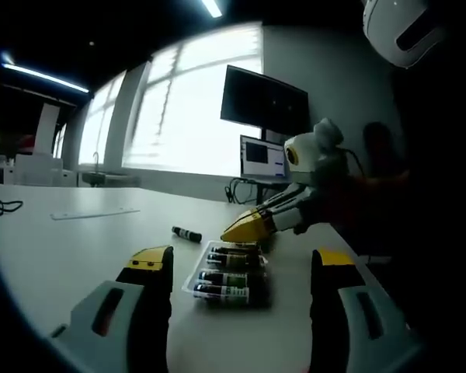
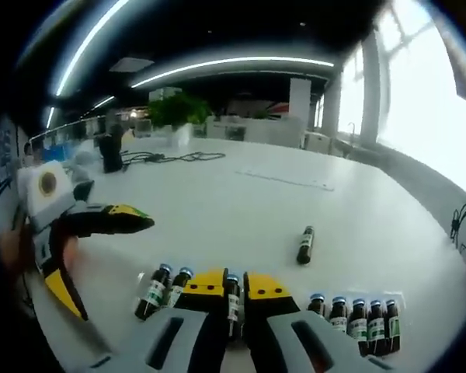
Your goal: Grip medicine bottles put into box
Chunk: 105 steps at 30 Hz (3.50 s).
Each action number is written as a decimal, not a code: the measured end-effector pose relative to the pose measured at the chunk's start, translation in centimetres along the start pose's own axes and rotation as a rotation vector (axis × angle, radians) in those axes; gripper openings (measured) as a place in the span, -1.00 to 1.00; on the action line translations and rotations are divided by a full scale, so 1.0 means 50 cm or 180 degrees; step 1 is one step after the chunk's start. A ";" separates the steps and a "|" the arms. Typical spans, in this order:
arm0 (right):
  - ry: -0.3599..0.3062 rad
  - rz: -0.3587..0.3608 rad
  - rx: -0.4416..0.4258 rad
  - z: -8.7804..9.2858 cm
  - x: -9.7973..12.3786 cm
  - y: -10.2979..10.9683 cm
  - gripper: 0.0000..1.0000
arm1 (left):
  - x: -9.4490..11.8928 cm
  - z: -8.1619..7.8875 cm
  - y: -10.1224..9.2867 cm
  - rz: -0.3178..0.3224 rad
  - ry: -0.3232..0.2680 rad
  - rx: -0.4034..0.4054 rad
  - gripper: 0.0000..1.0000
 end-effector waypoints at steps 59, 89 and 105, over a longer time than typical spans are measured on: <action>0.0313 0.0537 -0.0033 -0.011 -0.176 -0.184 -0.75 | -0.005 0.000 0.000 -0.0068 0.0026 -0.0100 0.28; 0.0475 0.0486 -0.0029 0.038 -0.176 -0.178 -0.85 | -0.008 0.000 -0.001 -0.0077 0.0038 -0.0100 0.28; 0.0071 0.0322 -0.0135 -0.036 -0.105 -0.116 -0.85 | -0.006 -0.002 -0.001 -0.0074 0.0019 -0.0119 0.28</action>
Point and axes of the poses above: the point that each gripper's makers call its tool centre point, and the gripper's own axes: x roughly backward along the fingers, y roughly to its left, z roughly out of its underside, the point moved 1 cm from there along x, roughly backward along the fingers, and after that the axes turned 8 degrees about -y, right-handed, at the moved point
